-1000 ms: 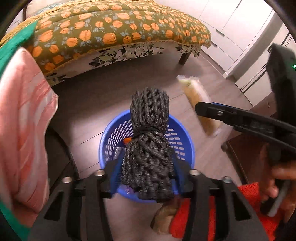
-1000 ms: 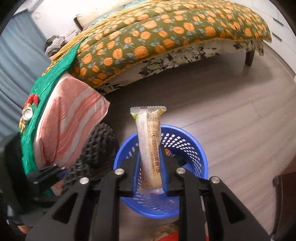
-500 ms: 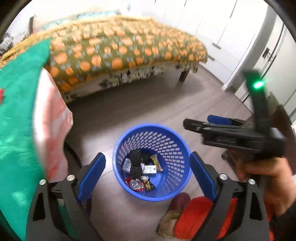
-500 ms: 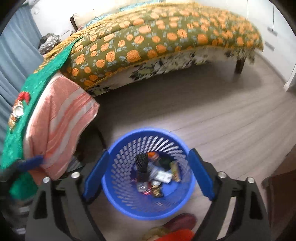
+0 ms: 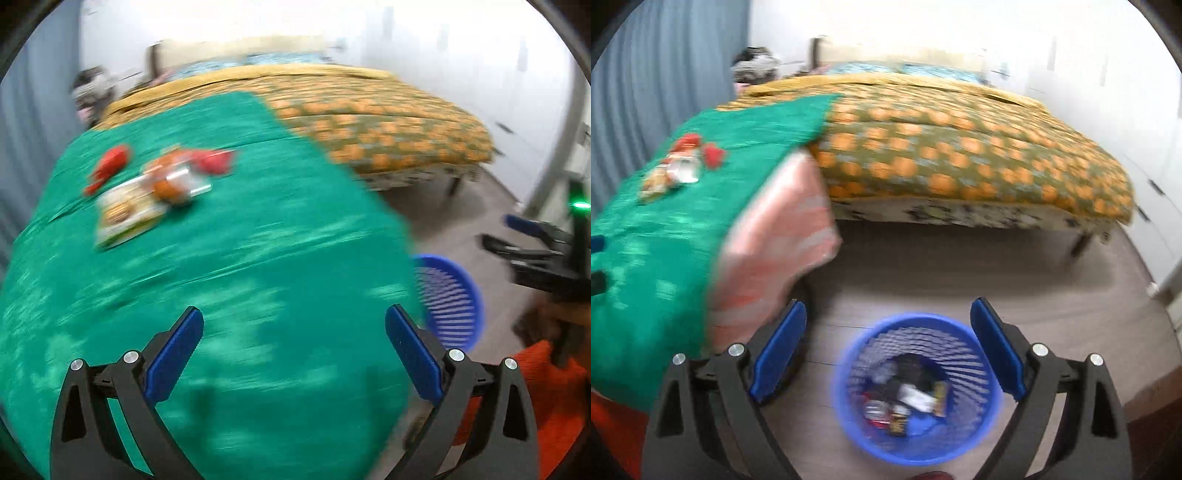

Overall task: Collect trash
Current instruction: 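Move both open tools back over the bed toward the remaining trash, then grasp the white oat snack bag with the left tool while the right grasps a small wrapper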

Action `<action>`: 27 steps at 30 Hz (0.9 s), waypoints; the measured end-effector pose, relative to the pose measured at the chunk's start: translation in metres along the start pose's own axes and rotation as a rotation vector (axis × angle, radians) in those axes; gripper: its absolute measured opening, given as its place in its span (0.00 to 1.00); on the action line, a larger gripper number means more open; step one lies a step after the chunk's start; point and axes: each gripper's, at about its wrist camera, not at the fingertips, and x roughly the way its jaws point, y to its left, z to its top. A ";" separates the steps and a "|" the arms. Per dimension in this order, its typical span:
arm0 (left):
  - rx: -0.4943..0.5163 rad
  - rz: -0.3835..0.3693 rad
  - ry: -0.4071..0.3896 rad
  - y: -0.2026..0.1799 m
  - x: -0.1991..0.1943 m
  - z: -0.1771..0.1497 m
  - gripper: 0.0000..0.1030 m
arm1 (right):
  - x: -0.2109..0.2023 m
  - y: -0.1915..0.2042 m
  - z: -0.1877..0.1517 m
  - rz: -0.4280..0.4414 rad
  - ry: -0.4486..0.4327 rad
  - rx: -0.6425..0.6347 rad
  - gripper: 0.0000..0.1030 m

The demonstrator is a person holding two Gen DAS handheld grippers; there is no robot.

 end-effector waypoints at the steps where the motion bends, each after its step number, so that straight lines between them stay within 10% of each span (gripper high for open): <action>1: -0.015 0.025 0.006 0.014 0.001 -0.001 0.95 | 0.000 0.018 0.005 0.038 0.005 -0.007 0.86; 7: -0.088 0.205 0.063 0.106 0.008 -0.018 0.95 | 0.013 0.133 0.052 0.175 0.011 -0.139 0.87; 14: -0.193 0.197 0.089 0.154 0.009 -0.040 0.95 | 0.074 0.209 0.075 0.161 0.088 -0.216 0.89; 27: -0.222 0.157 0.035 0.166 0.031 0.020 0.95 | 0.098 0.212 0.064 0.183 0.127 -0.203 0.90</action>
